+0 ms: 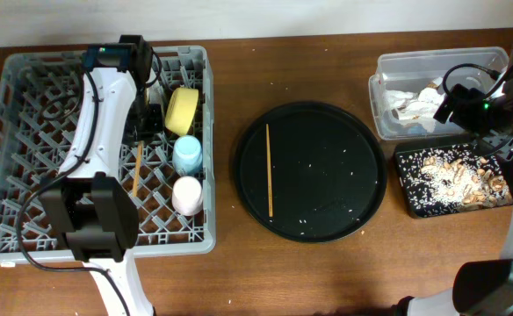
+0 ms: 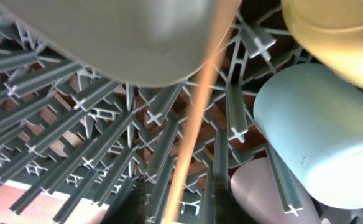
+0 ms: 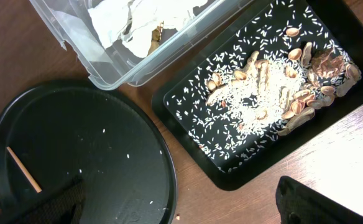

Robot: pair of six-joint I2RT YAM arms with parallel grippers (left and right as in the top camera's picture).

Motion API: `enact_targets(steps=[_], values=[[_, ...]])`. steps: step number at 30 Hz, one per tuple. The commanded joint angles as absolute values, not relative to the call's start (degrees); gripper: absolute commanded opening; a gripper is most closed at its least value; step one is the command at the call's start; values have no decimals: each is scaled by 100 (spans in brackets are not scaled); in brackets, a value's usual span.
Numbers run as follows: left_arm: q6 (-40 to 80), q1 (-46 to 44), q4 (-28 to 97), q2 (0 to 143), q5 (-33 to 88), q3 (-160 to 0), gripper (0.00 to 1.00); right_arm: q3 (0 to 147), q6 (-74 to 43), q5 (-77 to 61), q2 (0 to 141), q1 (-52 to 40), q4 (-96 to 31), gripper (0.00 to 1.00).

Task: Sort waste into correct bins and load items into the dishwasher rack
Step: 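Return the left gripper to the tray and grasp the second chopstick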

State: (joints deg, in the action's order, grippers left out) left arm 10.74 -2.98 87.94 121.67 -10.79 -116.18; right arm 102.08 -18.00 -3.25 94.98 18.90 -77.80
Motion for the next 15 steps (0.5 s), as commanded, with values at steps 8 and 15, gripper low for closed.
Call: enact_targets(steps=[8, 15], values=[[165, -1179, 8315, 11996, 56, -12105, 57, 10219, -1831, -257, 9402, 1916, -7778, 98], [1437, -3199, 6871, 13032, 578, -11745, 51, 10219, -1831, -257, 9402, 1916, -7778, 98]])
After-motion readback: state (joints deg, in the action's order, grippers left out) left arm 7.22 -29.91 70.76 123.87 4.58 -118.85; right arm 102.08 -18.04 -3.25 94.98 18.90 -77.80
